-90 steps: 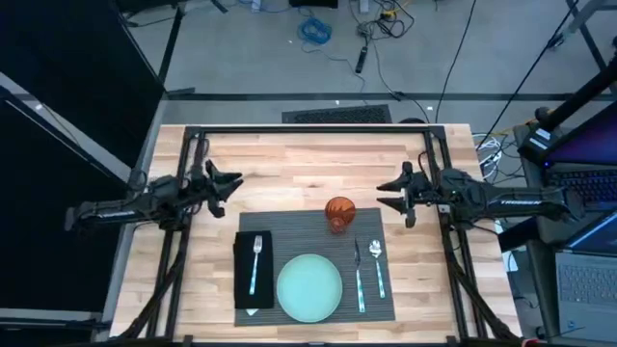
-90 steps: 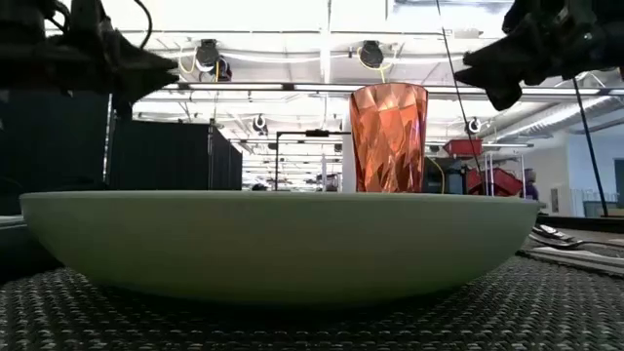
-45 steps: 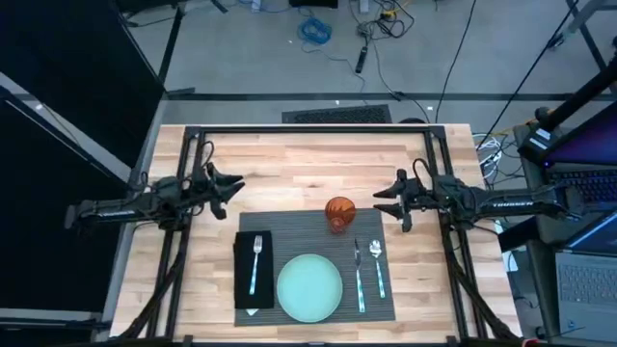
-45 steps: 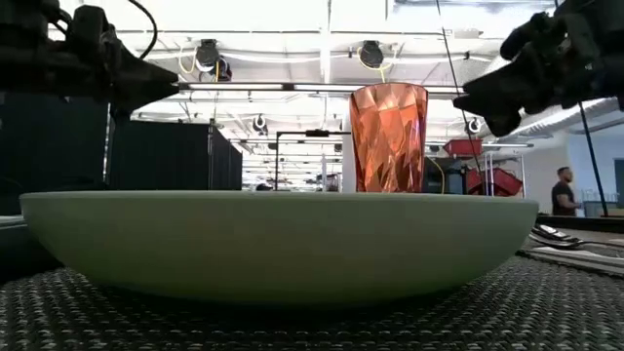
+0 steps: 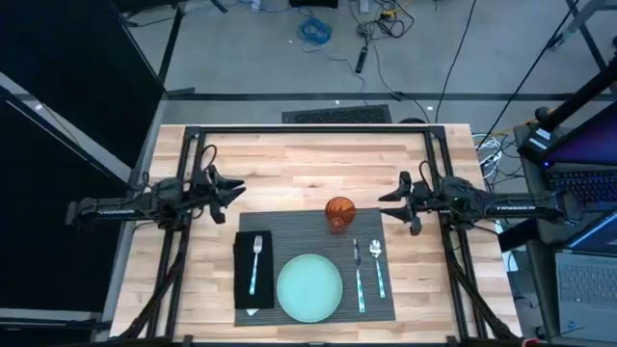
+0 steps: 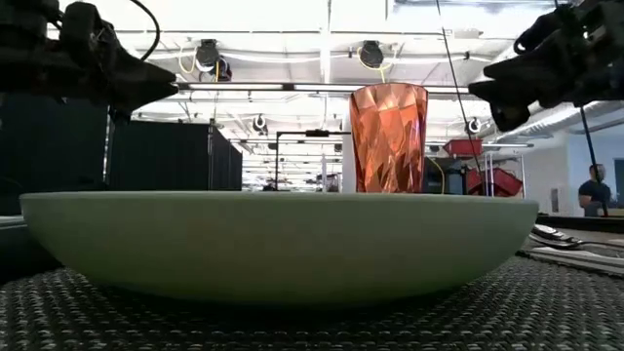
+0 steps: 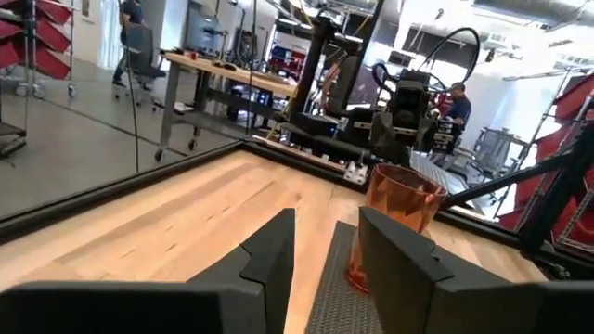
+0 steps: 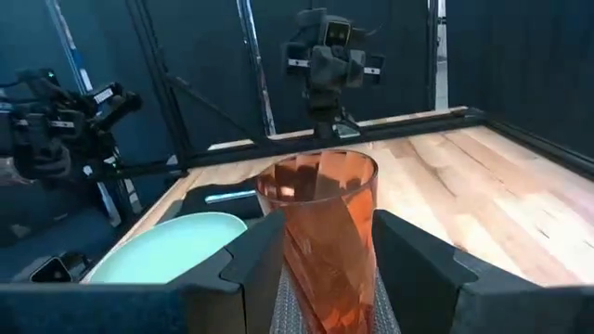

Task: Set table place
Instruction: Return to Home Position

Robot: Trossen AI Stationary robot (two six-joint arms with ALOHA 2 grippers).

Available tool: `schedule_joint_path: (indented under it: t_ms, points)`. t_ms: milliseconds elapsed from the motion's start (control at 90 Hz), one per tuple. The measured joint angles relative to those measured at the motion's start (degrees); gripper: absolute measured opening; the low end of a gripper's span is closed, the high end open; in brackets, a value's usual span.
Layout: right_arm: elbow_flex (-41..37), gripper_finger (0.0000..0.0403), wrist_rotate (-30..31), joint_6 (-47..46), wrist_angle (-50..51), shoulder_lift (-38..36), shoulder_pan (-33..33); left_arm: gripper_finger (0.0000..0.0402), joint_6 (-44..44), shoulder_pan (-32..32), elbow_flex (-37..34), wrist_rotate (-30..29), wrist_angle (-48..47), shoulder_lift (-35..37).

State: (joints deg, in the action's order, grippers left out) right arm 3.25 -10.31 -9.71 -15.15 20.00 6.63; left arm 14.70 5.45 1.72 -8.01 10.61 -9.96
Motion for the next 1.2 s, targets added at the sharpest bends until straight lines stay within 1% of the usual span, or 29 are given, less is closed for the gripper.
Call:
schedule_joint_path:
  t_ms: [333,644,789,922,1000,1100,1200]
  points:
    - [0.0,0.0153,-0.1,1.4,5.6,-8.5,0.0,0.0105,-0.5,-0.8,0.0,-0.8,1.1,0.3]
    - [0.0,0.0153,0.3,2.3,15.9,-20.0,0.0,0.0105,-1.2,-0.8,0.0,-1.1,1.0,2.8]
    - [-0.1,0.0153,2.9,2.7,17.4,-19.8,0.0,0.0104,-2.1,-0.8,0.0,-1.9,1.0,4.2]
    - [-0.1,0.0153,4.5,3.2,18.0,-19.9,0.0,0.0104,-3.5,-0.8,0.1,-6.0,0.0,5.6]
    - [-0.1,0.0153,4.6,3.3,19.2,-19.9,0.0,0.0104,-3.2,-0.8,0.1,-7.9,-2.7,6.8]
    - [-0.1,0.0153,4.9,2.7,20.5,-19.9,0.0,0.0104,-0.6,-0.8,0.1,-12.7,-8.4,8.6]
    - [-0.1,0.0153,5.6,2.4,20.3,-19.9,0.0,0.0104,-0.2,-0.8,0.0,-13.4,-10.1,9.9]
